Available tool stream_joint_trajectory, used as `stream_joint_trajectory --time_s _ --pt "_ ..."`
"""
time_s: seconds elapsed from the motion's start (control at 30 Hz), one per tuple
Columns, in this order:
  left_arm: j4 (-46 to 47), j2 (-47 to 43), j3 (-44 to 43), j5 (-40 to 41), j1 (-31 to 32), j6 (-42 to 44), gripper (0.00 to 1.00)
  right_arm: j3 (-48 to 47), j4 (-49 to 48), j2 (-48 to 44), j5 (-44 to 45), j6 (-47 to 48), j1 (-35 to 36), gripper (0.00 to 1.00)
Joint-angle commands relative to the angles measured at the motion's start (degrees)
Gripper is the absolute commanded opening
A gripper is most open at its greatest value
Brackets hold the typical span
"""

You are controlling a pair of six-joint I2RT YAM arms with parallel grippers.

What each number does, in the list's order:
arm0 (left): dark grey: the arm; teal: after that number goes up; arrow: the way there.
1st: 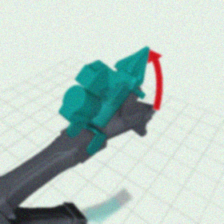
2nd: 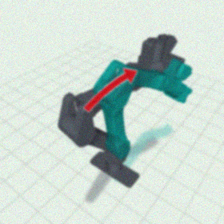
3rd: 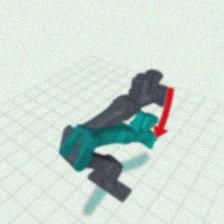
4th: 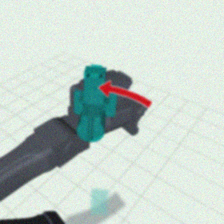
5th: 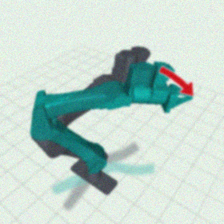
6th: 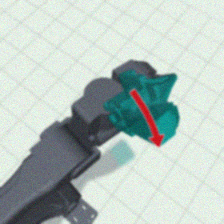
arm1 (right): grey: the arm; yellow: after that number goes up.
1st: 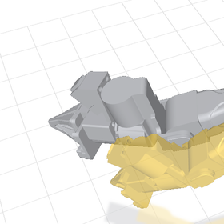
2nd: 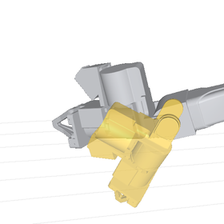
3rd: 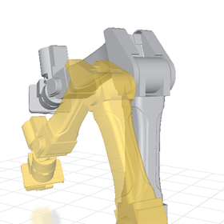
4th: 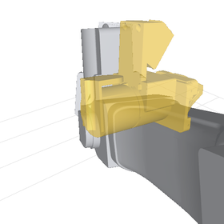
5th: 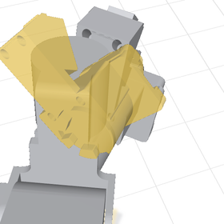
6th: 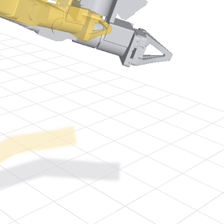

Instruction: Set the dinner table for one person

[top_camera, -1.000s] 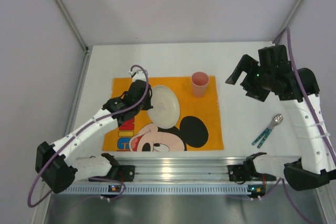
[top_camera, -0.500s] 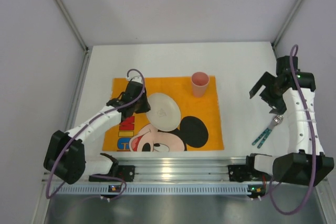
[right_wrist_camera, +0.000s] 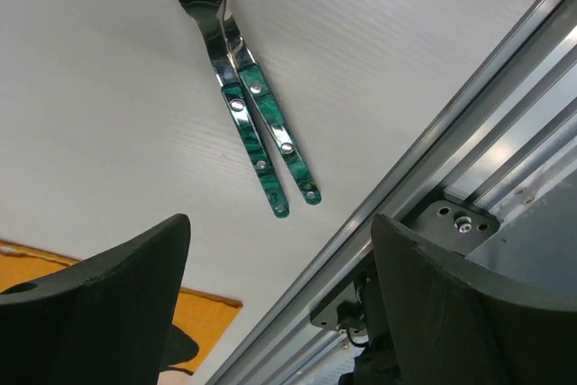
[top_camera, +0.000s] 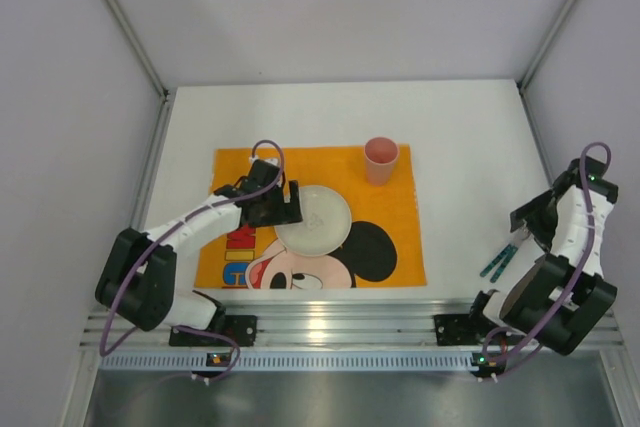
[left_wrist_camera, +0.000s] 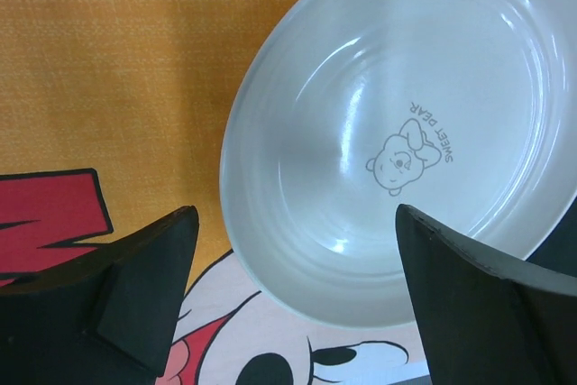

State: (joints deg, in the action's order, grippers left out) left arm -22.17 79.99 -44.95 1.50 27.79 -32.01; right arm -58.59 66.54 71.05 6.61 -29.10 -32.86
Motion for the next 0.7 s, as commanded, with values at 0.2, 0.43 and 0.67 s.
stream_joint_trajectory --time_s 0.2,0.43,0.67 --pt "-6.6 -4.7 -5.3 -1.2 -0.1 0.4 0.96 9.1 -13.0 3.2 -1.9 -1.3 -1.2 0.66" --pt "-8.3 -7.1 -5.4 -3.3 -0.1 -1.2 0.95 9.5 -16.9 9.6 -1.6 -2.9 -1.2 0.6" --pt "-10.4 -7.9 -6.8 -2.0 -0.1 -0.9 0.95 9.0 -21.5 17.4 -1.0 -3.2 -1.2 0.39"
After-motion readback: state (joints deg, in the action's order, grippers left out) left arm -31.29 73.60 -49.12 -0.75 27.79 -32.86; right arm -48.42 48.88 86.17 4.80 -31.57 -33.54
